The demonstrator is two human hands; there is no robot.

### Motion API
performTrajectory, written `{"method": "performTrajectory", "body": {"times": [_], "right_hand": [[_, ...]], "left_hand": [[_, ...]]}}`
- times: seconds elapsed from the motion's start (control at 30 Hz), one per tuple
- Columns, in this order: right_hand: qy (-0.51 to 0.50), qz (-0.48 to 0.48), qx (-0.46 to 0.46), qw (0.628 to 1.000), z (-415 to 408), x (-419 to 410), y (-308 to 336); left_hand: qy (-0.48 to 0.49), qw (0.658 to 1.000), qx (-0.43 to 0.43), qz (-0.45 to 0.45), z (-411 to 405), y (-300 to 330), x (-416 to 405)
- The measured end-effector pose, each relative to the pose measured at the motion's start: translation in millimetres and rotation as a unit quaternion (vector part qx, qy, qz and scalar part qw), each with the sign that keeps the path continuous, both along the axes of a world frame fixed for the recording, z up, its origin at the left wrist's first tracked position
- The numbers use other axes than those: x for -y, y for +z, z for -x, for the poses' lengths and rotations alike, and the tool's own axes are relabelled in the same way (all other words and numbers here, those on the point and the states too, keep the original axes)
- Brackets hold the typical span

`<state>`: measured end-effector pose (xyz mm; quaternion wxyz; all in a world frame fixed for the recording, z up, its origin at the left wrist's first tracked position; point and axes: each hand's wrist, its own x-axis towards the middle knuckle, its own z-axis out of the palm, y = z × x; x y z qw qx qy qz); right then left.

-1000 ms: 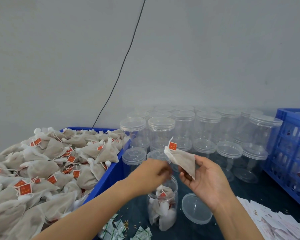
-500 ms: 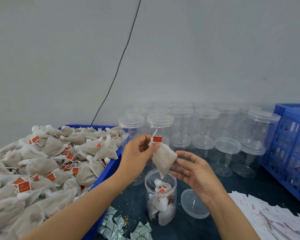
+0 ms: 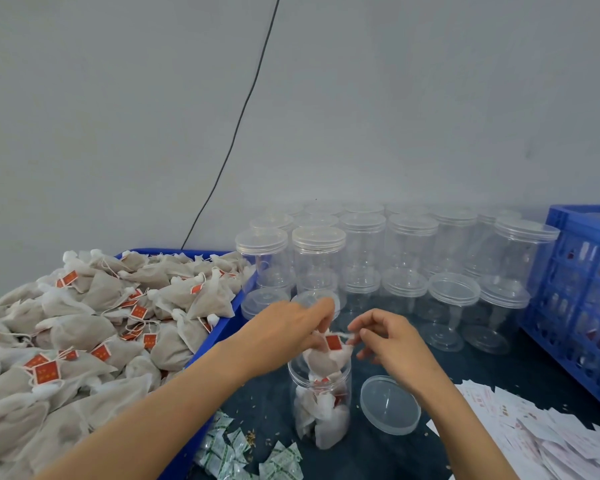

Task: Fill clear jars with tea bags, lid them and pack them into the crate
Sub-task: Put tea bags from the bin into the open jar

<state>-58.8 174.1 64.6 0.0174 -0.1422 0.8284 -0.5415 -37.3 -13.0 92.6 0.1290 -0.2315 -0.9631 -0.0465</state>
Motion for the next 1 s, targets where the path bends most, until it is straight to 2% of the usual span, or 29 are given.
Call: {"method": "performTrajectory", "body": {"times": [0.2,0.3,0.43,0.6,0.73,0.8,0.9,1.0], "right_hand": [[-0.006,-0.004,-0.020,1.000,-1.7,-3.7,5.6],[-0.006,-0.011,-0.023,1.000,-2.2,-3.3,6.4],[-0.005,-0.021,-0.025,0.999,-1.6,-2.5,5.3],[-0.003,-0.040,-0.026,0.999,-0.2,-1.5,3.6],[-0.001,-0.046,-0.022,0.999,-0.1,0.4,1.3],[0.000,-0.047,-0.022,0.999,0.1,1.3,0.6],[0.002,-0.052,-0.024,0.998,0.5,-0.1,-0.3],[-0.002,-0.052,-0.026,0.998,1.8,-2.1,-0.4]], "left_hand": [[-0.044,0.994,0.084,0.056,-1.4,0.9,-0.1],[-0.020,0.994,0.095,0.051,2.6,-6.7,-0.4],[-0.034,0.987,0.119,0.103,5.1,-14.3,-2.0],[-0.042,0.974,0.219,0.046,-0.3,-4.9,-6.1],[-0.032,0.956,0.276,0.089,-4.7,-3.2,-14.7],[-0.030,0.952,0.294,0.081,-5.8,-4.2,-18.0],[-0.033,0.956,0.287,0.042,-7.5,-2.5,-14.2],[-0.043,0.976,0.212,-0.014,-11.1,7.0,-1.6]]}}
